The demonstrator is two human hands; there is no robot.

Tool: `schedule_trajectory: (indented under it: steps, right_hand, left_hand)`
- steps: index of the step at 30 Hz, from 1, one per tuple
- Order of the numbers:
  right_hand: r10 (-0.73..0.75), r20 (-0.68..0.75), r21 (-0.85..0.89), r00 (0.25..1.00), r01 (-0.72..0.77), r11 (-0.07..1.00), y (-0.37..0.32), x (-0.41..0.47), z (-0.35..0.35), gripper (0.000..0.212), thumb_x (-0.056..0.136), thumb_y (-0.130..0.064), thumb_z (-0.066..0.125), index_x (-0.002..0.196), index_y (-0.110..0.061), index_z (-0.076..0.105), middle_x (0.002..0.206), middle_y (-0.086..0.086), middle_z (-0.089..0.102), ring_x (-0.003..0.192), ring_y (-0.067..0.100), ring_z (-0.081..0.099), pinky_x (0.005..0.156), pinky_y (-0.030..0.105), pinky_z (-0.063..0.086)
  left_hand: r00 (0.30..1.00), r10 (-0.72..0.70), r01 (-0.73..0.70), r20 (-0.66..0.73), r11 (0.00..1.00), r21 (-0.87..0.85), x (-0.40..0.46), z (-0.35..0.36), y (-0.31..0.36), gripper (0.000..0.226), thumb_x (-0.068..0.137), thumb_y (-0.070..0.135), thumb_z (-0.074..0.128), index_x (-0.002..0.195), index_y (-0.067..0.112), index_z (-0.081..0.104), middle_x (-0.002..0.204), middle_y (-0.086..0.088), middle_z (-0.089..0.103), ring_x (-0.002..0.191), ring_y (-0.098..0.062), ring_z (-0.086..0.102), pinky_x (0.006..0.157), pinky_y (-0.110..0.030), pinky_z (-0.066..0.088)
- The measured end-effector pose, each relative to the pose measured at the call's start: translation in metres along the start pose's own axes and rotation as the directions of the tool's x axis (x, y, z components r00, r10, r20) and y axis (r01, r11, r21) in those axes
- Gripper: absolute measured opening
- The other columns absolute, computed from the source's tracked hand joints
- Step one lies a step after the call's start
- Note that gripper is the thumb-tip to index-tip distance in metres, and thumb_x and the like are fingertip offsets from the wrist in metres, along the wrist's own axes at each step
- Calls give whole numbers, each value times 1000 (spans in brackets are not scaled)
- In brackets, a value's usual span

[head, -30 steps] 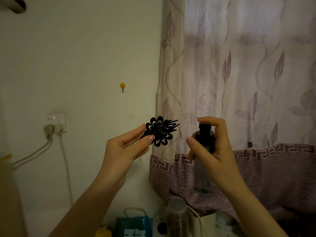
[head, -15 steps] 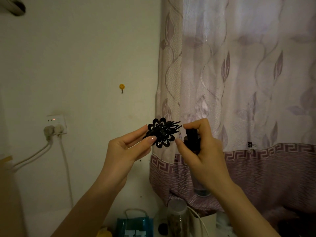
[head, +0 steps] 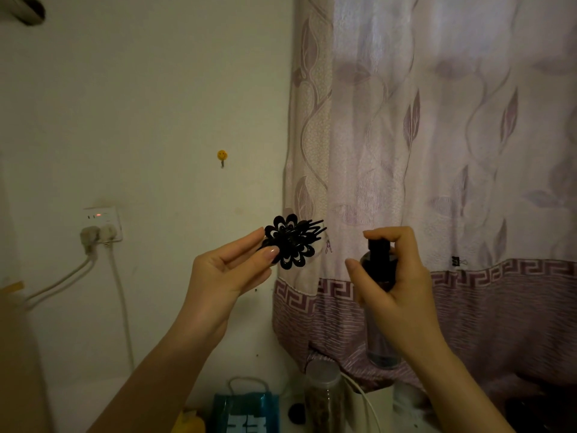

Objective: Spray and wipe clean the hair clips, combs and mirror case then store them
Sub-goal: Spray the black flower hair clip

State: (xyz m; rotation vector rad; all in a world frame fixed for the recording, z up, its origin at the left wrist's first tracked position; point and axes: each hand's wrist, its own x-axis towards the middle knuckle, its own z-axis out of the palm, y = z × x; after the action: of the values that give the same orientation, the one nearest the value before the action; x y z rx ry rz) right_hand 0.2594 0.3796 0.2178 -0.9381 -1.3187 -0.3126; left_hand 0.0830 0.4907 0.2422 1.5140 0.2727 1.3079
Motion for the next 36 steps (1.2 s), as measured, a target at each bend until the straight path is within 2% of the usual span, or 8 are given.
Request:
schedule_trajectory:
  steps: [7, 11, 16, 22, 25, 28, 32, 36]
  right_hand:
    - [60, 15, 47, 998, -61, 997, 7, -9, -3, 29, 79, -43, 61, 101, -32, 46, 68, 8, 54, 54, 30, 54, 51, 54, 46]
    - [106, 32, 125, 994, -110, 986, 11, -8, -6, 33, 78, -39, 64, 103, -27, 46, 65, 7, 57, 49, 24, 56, 48, 48, 49]
    - [66, 58, 36, 996, -68, 997, 12, -11, -3, 22, 81, -36, 61, 94, -40, 44, 73, 9, 56, 53, 29, 54, 50, 51, 47]
    - [89, 57, 47, 994, -92, 995, 13, -14, -2, 21, 80, -36, 62, 93, -38, 45, 76, 4, 57, 55, 25, 56, 51, 48, 49]
    - [157, 73, 168, 985, -167, 971, 16, -15, -4, 34, 76, -36, 66, 104, -38, 47, 72, 3, 57, 54, 24, 57, 50, 44, 53]
    - [263, 96, 274, 960, -279, 920, 20, -14, -6, 54, 69, -34, 73, 116, -42, 48, 75, 10, 60, 57, 25, 61, 55, 34, 55]
    - [391, 130, 307, 911, -412, 858, 24, -11, -5, 72, 58, -40, 77, 123, -44, 47, 91, 17, 66, 82, 31, 69, 62, 34, 54]
    - [469, 221, 362, 855, -519, 775, 22, -8, -3, 76, 60, -32, 75, 130, -35, 46, 93, 10, 72, 84, 27, 71, 50, 26, 53]
  left_hand:
    - [1000, -12, 12, 22, 1000, 9, -1, 0, -5, 58, 53, 31, 79, 110, 20, 70, 105, 0, 74, 100, -16, 69, 76, -23, 57]
    - [998, -9, 6, 67, 999, 44, -6, -3, -8, 52, 53, 30, 79, 104, 26, 73, 108, 0, 73, 102, -16, 68, 76, -22, 56]
    - [996, -17, 10, 90, 997, 80, -10, -2, -9, 58, 54, 30, 78, 111, 21, 69, 107, 0, 73, 102, -16, 68, 76, -22, 56]
    - [994, -5, -6, 108, 996, 94, -14, -3, -11, 56, 52, 31, 78, 107, 24, 70, 108, 2, 73, 104, -14, 68, 80, -22, 56]
    - [992, 34, -52, 124, 988, 147, -16, -4, -11, 52, 57, 26, 76, 108, 25, 69, 108, 7, 72, 106, -9, 66, 86, -20, 53]
    - [986, 64, -89, 153, 983, 160, -20, -5, -13, 50, 62, 15, 73, 111, 18, 68, 105, 9, 73, 100, -6, 68, 78, -13, 52]
    - [981, 80, -107, 176, 983, 148, -23, -4, -16, 50, 63, 7, 72, 112, 17, 67, 104, 7, 73, 97, -9, 69, 77, -12, 51]
    - [975, 76, -110, 208, 981, 162, -27, -5, -21, 52, 60, 4, 73, 109, 19, 67, 101, 8, 74, 95, -12, 70, 76, -14, 53]
